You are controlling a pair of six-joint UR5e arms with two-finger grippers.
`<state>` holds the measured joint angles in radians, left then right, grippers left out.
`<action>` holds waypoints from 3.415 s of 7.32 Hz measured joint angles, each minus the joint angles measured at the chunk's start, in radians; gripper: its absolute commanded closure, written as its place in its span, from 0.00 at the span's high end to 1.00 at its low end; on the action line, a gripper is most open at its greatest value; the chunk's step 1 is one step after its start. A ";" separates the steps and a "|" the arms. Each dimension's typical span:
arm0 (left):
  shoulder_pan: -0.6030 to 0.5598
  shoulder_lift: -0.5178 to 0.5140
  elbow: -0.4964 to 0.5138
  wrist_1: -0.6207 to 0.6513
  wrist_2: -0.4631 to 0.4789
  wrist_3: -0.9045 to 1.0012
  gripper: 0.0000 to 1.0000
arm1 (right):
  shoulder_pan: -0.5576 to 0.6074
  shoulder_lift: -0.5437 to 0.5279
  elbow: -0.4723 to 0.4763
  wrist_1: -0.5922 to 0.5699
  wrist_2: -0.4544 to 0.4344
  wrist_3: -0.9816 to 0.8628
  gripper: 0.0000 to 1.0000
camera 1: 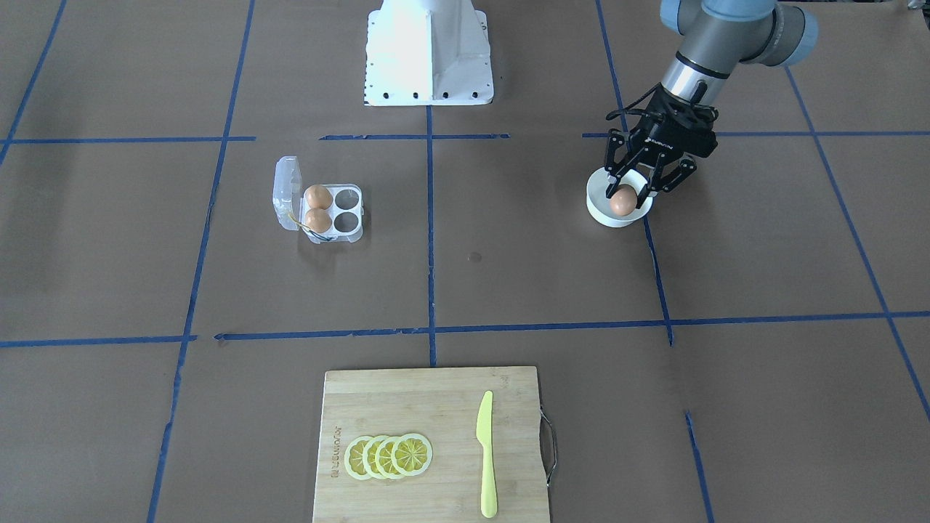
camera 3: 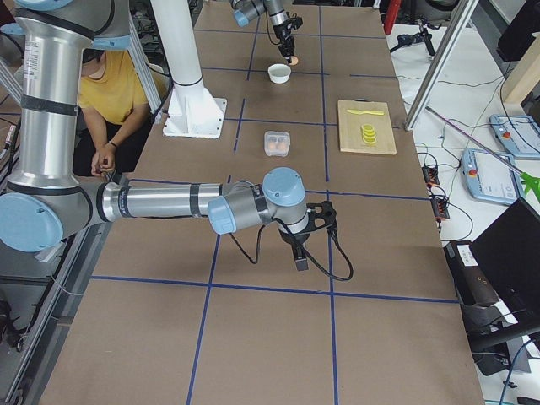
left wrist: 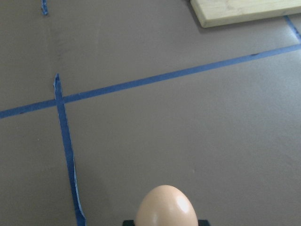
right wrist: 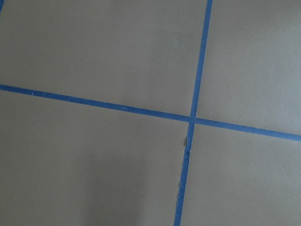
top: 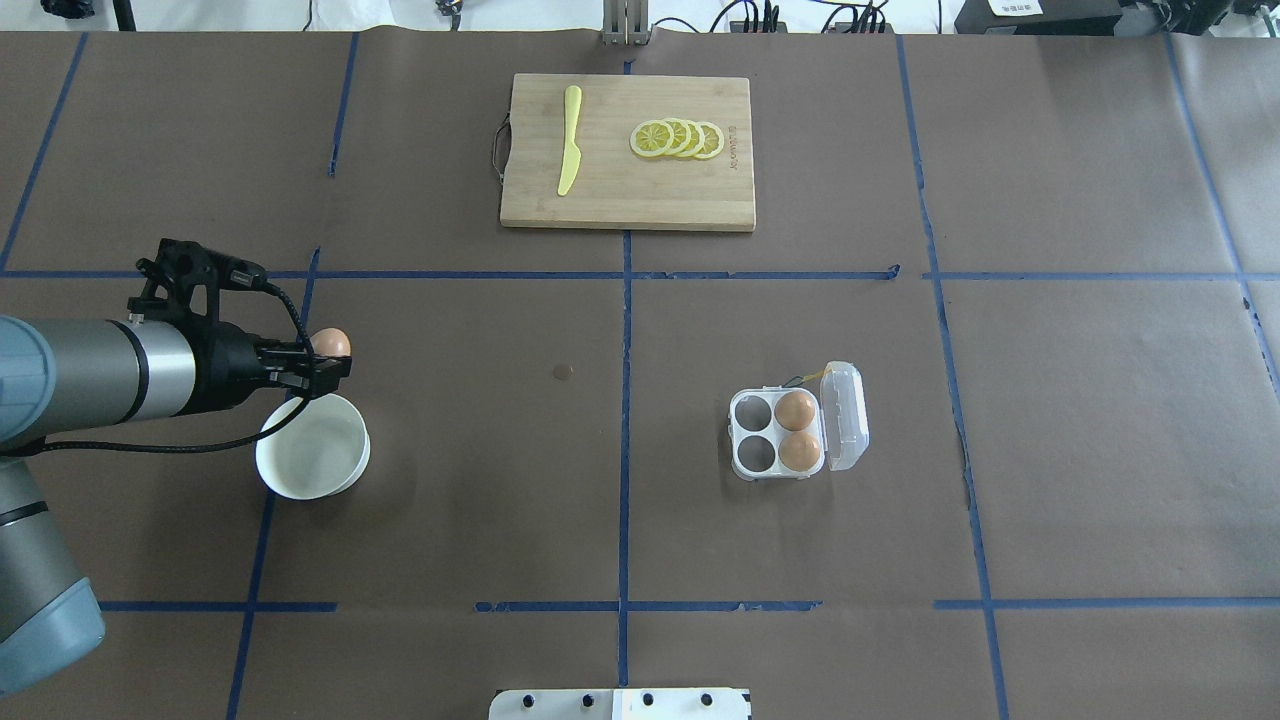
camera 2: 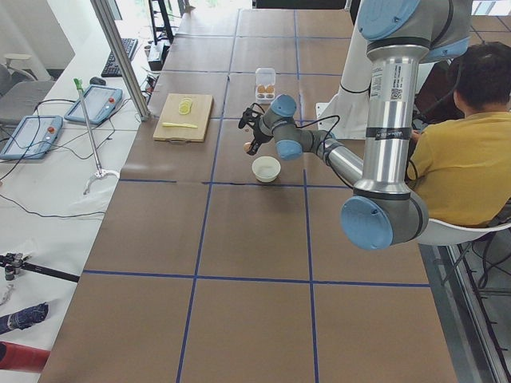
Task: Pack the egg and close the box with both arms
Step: 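Lift the egg with the left gripper and carry it toward the carton, then lower the egg into an empty carton cup and open the left gripper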
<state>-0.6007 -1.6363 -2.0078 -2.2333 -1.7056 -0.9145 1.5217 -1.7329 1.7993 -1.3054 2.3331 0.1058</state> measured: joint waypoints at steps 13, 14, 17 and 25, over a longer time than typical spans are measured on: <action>0.283 -0.618 0.701 -0.715 0.285 0.561 0.09 | 0.000 0.000 -0.002 0.000 -0.001 0.000 1.00; 0.315 -0.658 0.740 -0.716 0.309 0.563 0.10 | 0.000 0.000 -0.004 0.000 -0.001 0.000 1.00; 0.347 -0.720 0.801 -0.717 0.323 0.563 0.17 | 0.000 0.000 -0.009 0.000 -0.001 0.000 1.00; 0.364 -0.746 0.825 -0.709 0.316 0.562 0.67 | 0.000 0.001 -0.009 0.000 -0.001 0.000 1.00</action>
<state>-0.2363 -2.3825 -1.1827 -2.9424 -1.3894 -0.3527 1.5217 -1.7319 1.7901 -1.3054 2.3316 0.1059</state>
